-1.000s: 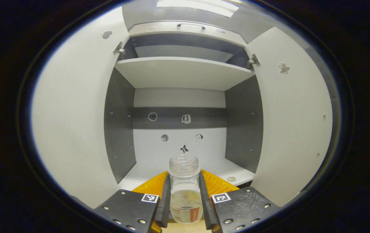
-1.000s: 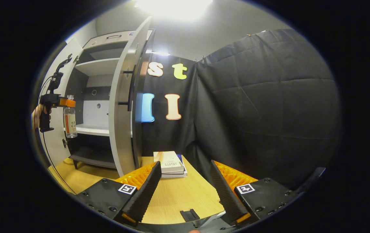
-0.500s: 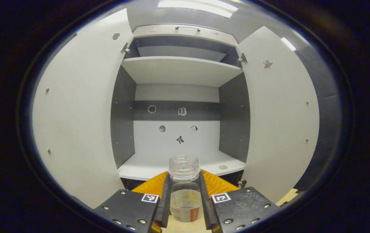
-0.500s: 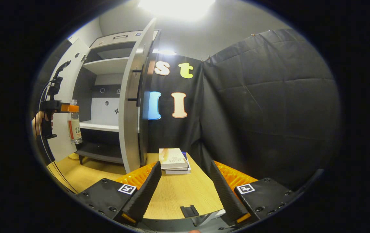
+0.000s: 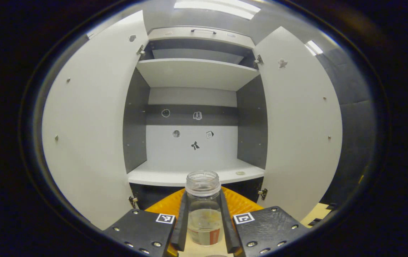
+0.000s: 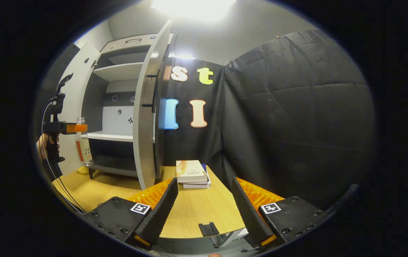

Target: Grasp the bottle in the cabinet with the left hand and place it on the coaster, then close the right door with the right hand and the left door with the left hand.

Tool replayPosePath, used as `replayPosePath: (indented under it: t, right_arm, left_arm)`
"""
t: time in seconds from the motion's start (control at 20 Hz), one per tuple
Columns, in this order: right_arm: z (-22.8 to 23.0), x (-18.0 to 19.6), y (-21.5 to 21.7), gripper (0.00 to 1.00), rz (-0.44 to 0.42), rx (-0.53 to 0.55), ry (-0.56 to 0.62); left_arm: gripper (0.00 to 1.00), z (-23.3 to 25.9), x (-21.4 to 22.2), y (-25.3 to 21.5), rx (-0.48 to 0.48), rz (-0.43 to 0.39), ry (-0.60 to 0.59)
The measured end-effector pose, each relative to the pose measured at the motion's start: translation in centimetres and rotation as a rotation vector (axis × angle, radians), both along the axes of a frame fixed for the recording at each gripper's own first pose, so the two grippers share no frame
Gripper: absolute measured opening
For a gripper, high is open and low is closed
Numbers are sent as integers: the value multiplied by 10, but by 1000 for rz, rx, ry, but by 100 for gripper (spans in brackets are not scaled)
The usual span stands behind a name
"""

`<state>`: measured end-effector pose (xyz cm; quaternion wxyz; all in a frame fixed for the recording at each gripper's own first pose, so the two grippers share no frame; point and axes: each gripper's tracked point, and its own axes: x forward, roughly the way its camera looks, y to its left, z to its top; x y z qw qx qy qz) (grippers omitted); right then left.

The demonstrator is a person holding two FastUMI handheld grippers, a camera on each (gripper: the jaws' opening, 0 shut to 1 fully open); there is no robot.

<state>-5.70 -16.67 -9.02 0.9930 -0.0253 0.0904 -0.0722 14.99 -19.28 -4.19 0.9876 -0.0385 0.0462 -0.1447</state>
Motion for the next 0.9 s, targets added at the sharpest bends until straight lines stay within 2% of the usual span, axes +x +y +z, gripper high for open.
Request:
replayPosePath:
  t: [0.1,0.15,0.2,0.25,0.3,0.4,0.45,0.5,0.6,0.7,0.8,0.9]
  right_arm:
    - [-1,0,1,96,0,-3,1]
    - [-1,1,3,93,1,-6,4]
    - [-2,2,5,96,4,-10,7]
    - [-4,0,5,93,8,-14,11]
    - [-6,-1,5,96,11,-19,15]
    - [-9,-4,5,96,17,-26,24]
    - [-10,-5,6,93,20,-28,27]
    - [-10,-5,6,96,21,-29,29]
    - [-10,-5,5,93,18,-33,26]
    - [-10,-8,3,96,10,-33,25]
    - [-14,-10,0,93,1,-32,32]
    - [-20,-11,1,96,0,-25,49]
  left_arm:
    - [43,-14,-6,-2,-4,-4,4]
    - [43,-21,-9,-3,-7,-5,7]
    - [43,-29,-12,-4,-8,-5,10]
    - [43,-38,-16,-6,-8,-5,15]
    - [45,-46,-18,-7,-4,-5,23]
    - [45,-64,-26,-9,0,-8,41]
    - [45,-72,-29,-10,0,-9,47]
    - [44,-78,-32,-11,-3,-11,50]
    - [44,-89,-36,-13,-5,-14,55]
    - [44,-103,-41,-15,2,-14,65]
    - [44,-118,-45,-20,-7,-27,82]
    - [45,-133,-50,-23,-7,-30,96]
